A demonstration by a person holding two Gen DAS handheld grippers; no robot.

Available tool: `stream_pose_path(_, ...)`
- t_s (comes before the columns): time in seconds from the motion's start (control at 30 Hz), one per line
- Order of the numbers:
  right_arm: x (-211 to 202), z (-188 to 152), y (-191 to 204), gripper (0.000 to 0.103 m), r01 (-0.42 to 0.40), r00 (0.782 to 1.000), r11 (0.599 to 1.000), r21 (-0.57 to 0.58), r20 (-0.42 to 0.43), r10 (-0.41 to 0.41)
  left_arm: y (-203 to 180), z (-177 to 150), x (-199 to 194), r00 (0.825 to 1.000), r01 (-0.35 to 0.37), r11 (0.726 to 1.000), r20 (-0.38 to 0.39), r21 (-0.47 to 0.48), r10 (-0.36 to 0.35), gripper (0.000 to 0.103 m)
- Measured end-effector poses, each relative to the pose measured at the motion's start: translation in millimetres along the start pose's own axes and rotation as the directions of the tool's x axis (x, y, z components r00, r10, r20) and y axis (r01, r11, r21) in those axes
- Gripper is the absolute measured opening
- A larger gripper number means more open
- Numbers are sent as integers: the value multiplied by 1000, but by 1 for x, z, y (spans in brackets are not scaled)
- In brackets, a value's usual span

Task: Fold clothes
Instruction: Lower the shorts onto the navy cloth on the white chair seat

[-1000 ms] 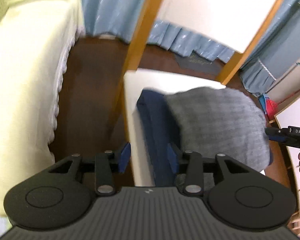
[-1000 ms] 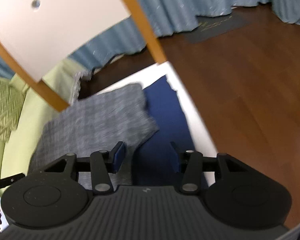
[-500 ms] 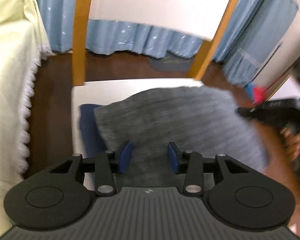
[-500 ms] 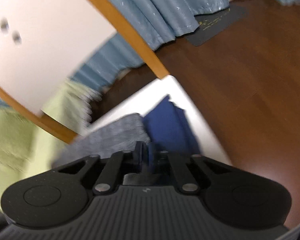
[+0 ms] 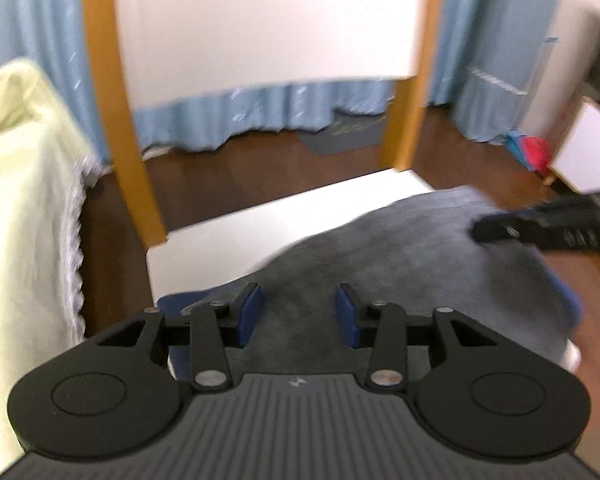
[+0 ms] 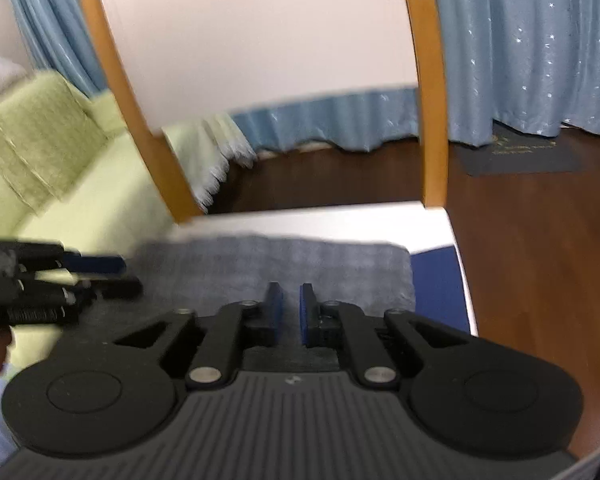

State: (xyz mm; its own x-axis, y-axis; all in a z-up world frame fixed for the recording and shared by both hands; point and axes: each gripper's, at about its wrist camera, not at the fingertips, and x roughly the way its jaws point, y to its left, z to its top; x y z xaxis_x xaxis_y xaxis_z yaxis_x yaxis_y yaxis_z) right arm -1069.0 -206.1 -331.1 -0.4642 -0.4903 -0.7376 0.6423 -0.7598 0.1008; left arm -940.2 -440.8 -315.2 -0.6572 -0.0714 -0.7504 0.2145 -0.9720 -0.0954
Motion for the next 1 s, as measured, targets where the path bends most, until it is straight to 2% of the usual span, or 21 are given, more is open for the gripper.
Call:
stream_pose_path(0.03,0,-1,-6,7,71,997,997,-2,-5,-71,4,3,-4,1000,-24,1000,11,-12,24,64)
stream_pose_path(0.07,-8,-2,-12,10,91,996,996,17,9,-92,7,5,-11,999,-47,999,26,-19,48,61)
stream_pose_path(0.17,-36,-8,-17,12,100,994,995,16,48,-101,11,0,-44,991,-116,993,60,-16,117,57)
stream_pose_path(0.2,-47,-11,-17,12,97,993,995,1,59,-97,10,-6,-62,991,-118,993,61,-8,118,57)
stream_pose_path(0.27,-81,-25,4,12,23,996,997,-67,85,-17,-4,-22,-89,993,-98,995,70,22,96,57)
stream_pose_path(0.37,-104,-43,35,12,-80,992,987,-137,83,92,-28,-50,-116,995,-78,994,70,80,72,55)
stream_pose_path(0.4,-105,-45,41,12,-98,991,984,-149,75,110,-32,-60,-117,996,-63,994,62,91,58,52)
stream_pose_path(0.43,-108,-51,51,12,-126,988,978,-169,62,138,-36,-69,-112,998,-50,994,36,101,47,40)
stream_pose_path(0.47,-103,-57,58,12,-132,989,974,-183,46,142,-40,-78,-107,999,-37,993,11,109,36,24)
stream_pose_path(0.5,-97,-63,63,12,-132,990,972,-197,30,141,-43,-86,-102,1000,-25,993,-14,117,27,16)
stream_pose_path(0.53,-91,-69,69,12,-133,990,969,-210,14,139,-43,-93,-93,999,-26,992,-34,122,30,13)
stream_pose_path(0.63,-67,-74,69,10,-123,992,973,-193,-38,118,-39,-100,-80,998,-25,991,-47,128,31,12)
stream_pose_path(0.8,-90,-61,70,13,-128,991,975,-182,14,133,-38,-98,-108,1000,-9,993,7,119,9,12)
stream_pose_path(0.87,-97,-59,75,12,-144,988,971,-193,25,151,-35,-103,-109,1000,-12,993,-13,114,13,12)
stream_pose_path(0.93,-92,-61,79,13,-112,993,969,-219,5,116,-28,-113,-97,999,-20,994,-38,106,24,12)
stream_pose_path(1.0,-74,-74,76,12,-54,998,970,-238,-53,43,-23,-115,-91,999,-9,995,-33,98,13,13)
